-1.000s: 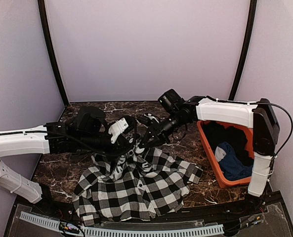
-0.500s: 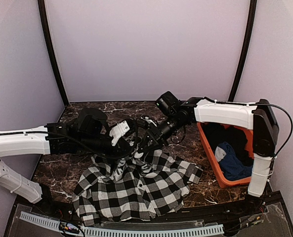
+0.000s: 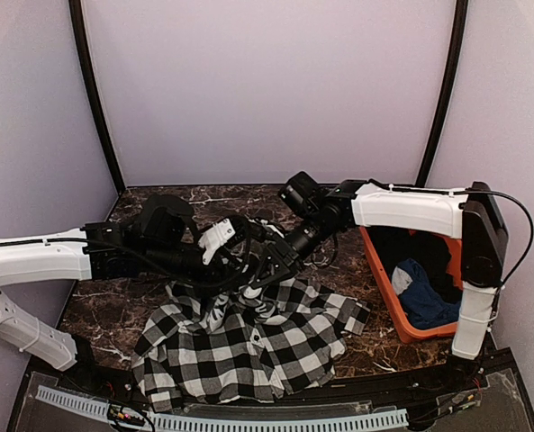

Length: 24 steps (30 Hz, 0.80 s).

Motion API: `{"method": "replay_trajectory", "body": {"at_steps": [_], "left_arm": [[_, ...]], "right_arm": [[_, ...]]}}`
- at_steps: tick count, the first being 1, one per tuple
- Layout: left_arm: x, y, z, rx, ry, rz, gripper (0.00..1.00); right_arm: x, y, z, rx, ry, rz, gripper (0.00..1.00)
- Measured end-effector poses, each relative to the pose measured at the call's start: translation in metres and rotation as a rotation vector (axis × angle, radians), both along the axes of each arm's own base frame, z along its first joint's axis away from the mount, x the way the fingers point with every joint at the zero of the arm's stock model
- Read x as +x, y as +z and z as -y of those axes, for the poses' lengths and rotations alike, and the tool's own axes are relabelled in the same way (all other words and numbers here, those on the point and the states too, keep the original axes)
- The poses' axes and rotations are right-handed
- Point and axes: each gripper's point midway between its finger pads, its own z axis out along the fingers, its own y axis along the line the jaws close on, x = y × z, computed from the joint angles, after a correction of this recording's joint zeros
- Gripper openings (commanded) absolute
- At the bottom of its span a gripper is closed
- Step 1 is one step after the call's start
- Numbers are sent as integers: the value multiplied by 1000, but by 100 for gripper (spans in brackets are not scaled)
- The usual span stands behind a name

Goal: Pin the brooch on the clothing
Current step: Pin the brooch to the flattened clothing.

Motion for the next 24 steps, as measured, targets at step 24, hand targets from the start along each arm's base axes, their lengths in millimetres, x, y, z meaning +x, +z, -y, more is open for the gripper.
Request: {"method": "replay_trajectory", "body": {"at_steps": [24], "left_arm": [[-23, 4, 13, -51, -148, -75, 43]], "right_arm": [[-8, 18, 6, 78, 54, 58, 0]]}}
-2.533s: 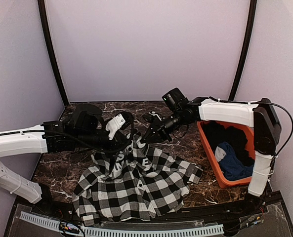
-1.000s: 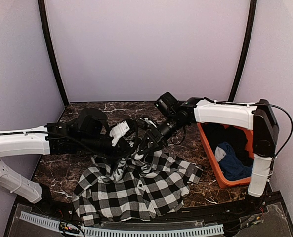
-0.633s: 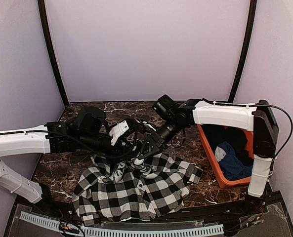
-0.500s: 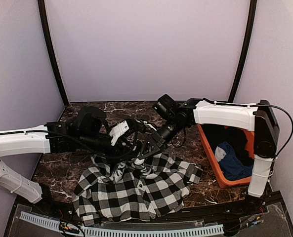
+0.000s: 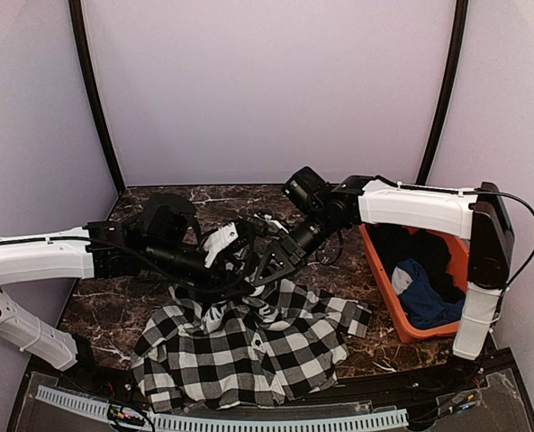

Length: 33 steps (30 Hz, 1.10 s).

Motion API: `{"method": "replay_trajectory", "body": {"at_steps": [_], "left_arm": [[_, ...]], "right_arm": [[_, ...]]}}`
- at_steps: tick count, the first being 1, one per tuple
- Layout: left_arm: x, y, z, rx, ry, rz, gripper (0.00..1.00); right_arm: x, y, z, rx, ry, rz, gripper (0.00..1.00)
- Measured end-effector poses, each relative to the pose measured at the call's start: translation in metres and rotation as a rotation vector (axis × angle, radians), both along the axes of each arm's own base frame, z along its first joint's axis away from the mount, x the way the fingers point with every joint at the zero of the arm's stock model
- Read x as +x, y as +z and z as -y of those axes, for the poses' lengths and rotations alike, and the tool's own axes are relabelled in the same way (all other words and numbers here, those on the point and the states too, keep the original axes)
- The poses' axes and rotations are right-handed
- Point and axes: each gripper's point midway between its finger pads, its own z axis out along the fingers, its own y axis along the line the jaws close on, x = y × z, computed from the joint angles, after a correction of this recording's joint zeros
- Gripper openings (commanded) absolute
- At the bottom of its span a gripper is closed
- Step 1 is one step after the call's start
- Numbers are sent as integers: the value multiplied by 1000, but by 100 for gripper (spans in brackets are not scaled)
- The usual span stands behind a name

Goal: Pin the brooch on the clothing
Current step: Pin the brooch to the flattened clothing.

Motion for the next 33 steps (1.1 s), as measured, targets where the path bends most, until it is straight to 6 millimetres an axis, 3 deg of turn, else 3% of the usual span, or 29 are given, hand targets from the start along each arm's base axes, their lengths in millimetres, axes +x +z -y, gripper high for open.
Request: {"method": "replay_trajectory", "body": {"at_steps": [4, 11, 15, 24, 30, 32, 33], "left_arm": [[0, 0, 0, 0, -1, 3, 45], [-6, 6, 0, -18, -38, 9, 79], [-11, 13, -1, -36, -60, 17, 84], [-2, 9, -9, 0, -12, 45, 62], [12, -6, -9, 56, 44, 47, 46], [16, -8, -8, 67, 61, 47, 39], [17, -9, -8, 72, 68, 46, 30]], "right_arm": [[0, 1, 0, 4, 1, 2, 0], [4, 6, 2, 38, 2, -18, 0], [8, 13, 6, 67, -4, -20, 0], [3, 23, 12, 105, 4, -13, 0], [-1, 30, 13, 123, 16, -10, 0], [-3, 30, 13, 124, 19, -9, 0], [-3, 30, 13, 124, 21, -9, 0]]}}
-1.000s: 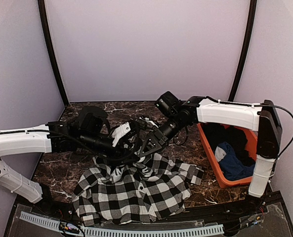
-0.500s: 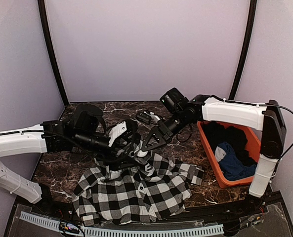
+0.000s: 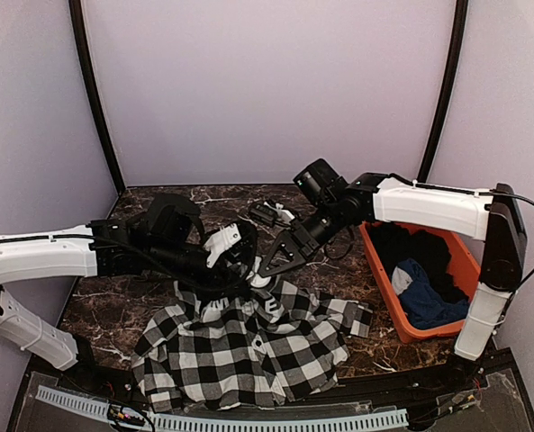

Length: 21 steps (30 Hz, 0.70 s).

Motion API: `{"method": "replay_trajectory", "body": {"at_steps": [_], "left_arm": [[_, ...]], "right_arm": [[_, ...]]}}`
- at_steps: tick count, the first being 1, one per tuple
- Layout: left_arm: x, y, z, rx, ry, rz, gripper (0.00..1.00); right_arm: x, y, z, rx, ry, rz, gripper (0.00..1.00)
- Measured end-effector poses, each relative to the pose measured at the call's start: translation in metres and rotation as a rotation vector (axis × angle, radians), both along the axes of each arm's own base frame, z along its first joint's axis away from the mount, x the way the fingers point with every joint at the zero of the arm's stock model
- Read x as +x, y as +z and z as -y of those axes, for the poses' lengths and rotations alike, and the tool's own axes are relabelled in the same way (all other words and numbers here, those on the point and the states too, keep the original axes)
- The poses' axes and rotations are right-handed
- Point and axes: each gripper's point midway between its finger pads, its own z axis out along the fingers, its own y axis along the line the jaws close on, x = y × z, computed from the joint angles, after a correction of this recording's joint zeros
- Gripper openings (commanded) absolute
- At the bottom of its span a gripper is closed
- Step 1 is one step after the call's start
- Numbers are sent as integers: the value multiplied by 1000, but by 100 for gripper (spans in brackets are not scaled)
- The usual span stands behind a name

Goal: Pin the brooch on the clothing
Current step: Pin the brooch to the flattened clothing.

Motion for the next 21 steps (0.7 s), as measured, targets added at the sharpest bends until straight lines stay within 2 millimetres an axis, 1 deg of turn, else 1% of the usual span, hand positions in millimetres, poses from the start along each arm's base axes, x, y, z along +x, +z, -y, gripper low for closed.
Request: {"method": "replay_trajectory", "body": {"at_steps": [1, 2, 4, 11, 15, 21], "left_arm": [[1, -1, 0, 3, 4, -3, 23], [1, -1, 0, 3, 10, -7, 10], [3, -2, 0, 7, 18, -7, 2], [9, -2, -3, 19, 53, 12, 1], [14, 1, -6, 24, 83, 37, 1], [12, 2, -6, 25, 87, 37, 1]], "right_arm": [[-1, 0, 0, 0, 1, 0, 0], [-1, 0, 0, 0, 2, 1, 0], [-1, -1, -1, -2, 0, 4, 0], [1, -7, 0, -18, -10, 15, 0], [0, -12, 1, -22, -9, 32, 0], [-12, -12, -6, -10, 29, 92, 0]]}}
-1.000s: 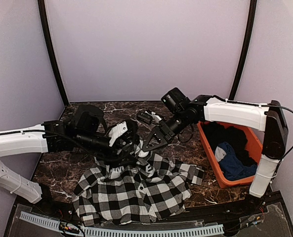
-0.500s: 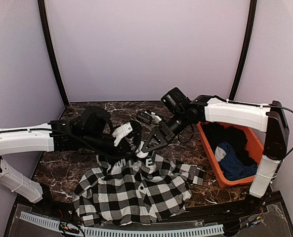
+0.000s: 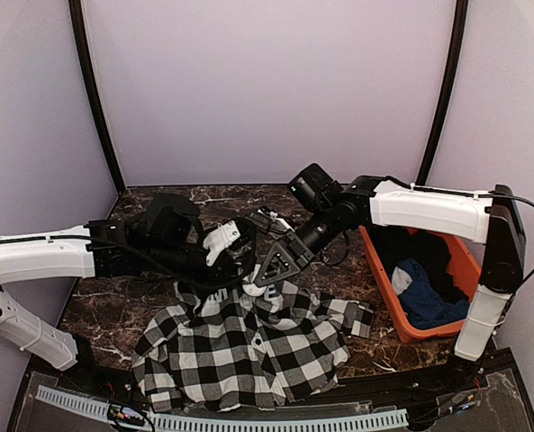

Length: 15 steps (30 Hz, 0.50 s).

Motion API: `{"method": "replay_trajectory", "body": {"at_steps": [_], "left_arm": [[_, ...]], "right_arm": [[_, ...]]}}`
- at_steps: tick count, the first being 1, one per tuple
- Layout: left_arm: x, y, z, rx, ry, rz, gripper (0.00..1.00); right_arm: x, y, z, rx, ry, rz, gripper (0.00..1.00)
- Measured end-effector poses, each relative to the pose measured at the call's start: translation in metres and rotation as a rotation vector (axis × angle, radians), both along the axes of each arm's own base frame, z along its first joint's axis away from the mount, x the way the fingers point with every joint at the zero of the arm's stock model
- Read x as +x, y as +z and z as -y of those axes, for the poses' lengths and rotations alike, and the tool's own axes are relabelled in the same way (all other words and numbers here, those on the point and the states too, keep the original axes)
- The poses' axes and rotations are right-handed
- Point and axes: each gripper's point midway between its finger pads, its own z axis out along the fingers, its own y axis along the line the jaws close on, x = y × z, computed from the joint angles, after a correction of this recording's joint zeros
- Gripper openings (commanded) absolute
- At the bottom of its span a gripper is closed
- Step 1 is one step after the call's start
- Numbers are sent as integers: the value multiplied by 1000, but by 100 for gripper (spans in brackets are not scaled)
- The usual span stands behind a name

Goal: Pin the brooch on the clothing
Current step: Pin the brooch to the flattened clothing.

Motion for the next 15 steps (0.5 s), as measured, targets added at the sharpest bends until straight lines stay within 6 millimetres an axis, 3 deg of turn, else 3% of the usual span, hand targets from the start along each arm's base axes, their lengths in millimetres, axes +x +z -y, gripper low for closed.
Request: {"method": "replay_trajectory", "body": {"at_steps": [4, 9, 15], "left_arm": [[-2, 2, 1, -8, 1, -13, 6], [-5, -1, 0, 3, -2, -40, 43], [-8, 3, 1, -15, -29, -55, 74]], "right_arm": [[-7, 0, -5, 1, 22, 35, 0], [-15, -5, -4, -23, 44, 7, 0], [-25, -4, -2, -35, 72, -40, 0]]}}
